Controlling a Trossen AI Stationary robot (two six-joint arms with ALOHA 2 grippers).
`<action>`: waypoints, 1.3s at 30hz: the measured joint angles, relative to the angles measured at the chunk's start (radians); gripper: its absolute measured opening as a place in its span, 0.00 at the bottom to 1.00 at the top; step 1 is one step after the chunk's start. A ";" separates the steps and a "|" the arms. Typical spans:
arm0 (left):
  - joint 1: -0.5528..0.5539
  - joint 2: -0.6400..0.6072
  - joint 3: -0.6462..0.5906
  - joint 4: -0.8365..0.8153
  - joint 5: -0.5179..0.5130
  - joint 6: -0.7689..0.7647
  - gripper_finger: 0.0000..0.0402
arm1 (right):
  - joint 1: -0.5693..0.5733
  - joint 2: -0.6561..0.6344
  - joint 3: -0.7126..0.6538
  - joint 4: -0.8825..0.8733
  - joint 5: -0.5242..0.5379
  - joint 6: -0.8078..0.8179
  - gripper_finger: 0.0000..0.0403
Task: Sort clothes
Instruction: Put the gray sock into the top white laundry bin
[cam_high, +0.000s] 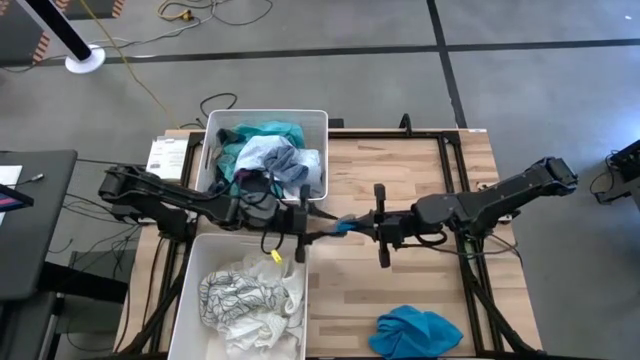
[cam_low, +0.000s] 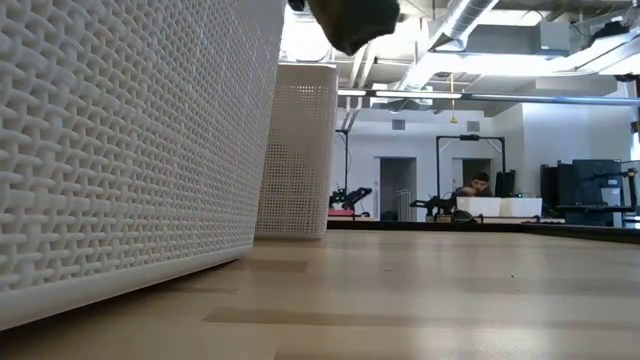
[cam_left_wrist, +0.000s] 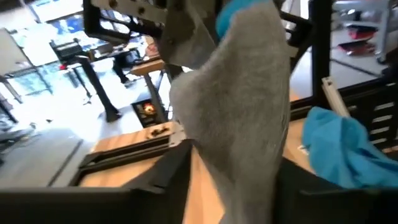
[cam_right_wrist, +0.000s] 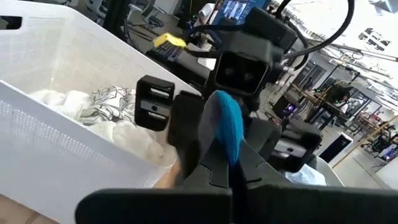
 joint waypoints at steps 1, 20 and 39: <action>0.000 -0.001 0.001 0.002 -0.012 0.011 0.31 | 0.000 0.000 0.000 -0.004 0.000 0.000 0.00; 0.085 -0.102 0.112 -0.182 -0.272 0.276 0.00 | -0.001 0.000 0.000 -0.201 0.126 0.121 0.28; 0.541 -0.102 0.379 -0.846 -0.073 0.023 0.00 | 0.084 0.006 0.000 -0.399 0.129 0.377 0.49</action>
